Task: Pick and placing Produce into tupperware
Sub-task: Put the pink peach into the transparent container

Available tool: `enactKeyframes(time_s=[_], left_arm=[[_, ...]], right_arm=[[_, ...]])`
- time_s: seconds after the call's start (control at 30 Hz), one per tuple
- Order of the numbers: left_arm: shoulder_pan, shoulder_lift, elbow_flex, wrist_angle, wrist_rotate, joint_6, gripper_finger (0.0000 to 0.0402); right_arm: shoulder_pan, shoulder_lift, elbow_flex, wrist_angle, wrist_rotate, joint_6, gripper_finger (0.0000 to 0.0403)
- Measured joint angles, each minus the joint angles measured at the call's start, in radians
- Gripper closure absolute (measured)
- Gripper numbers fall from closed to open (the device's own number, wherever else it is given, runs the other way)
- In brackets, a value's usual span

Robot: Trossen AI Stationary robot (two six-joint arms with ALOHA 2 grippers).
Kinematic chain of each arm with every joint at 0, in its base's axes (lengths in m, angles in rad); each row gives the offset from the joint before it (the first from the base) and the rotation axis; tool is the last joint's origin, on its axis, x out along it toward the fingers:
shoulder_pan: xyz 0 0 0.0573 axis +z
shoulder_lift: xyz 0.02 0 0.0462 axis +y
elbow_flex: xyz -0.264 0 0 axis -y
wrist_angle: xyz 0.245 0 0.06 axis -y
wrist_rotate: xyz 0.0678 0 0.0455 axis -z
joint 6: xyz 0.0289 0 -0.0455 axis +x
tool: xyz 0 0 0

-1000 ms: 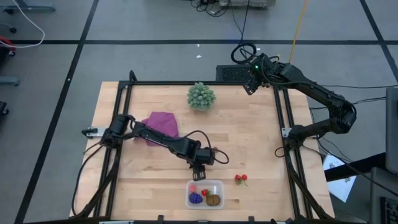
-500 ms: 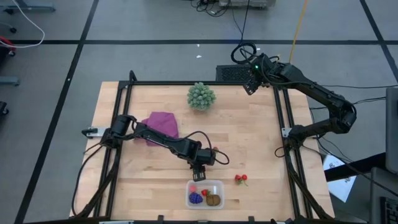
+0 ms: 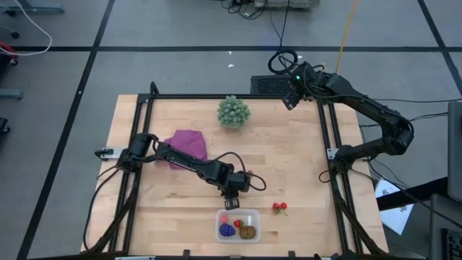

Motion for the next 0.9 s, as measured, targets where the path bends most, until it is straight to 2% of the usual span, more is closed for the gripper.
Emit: enactKeyframes(time_s=[0.3,0.43,0.9], left_arm=[[0.000,0.000,0.001,-0.004,0.002,-0.007,0.0294],[-0.001,0.000,0.037,-0.074,0.008,-0.009,0.0293],[-0.083,0.000,0.361,-0.437,-0.046,-0.030,0.0293]], right_arm=[[0.000,0.000,0.000,0.019,0.000,0.000,0.0112],[0.000,0.000,0.000,0.022,0.000,0.000,0.0112],[0.000,0.000,0.000,0.021,0.000,-0.009,0.0112]])
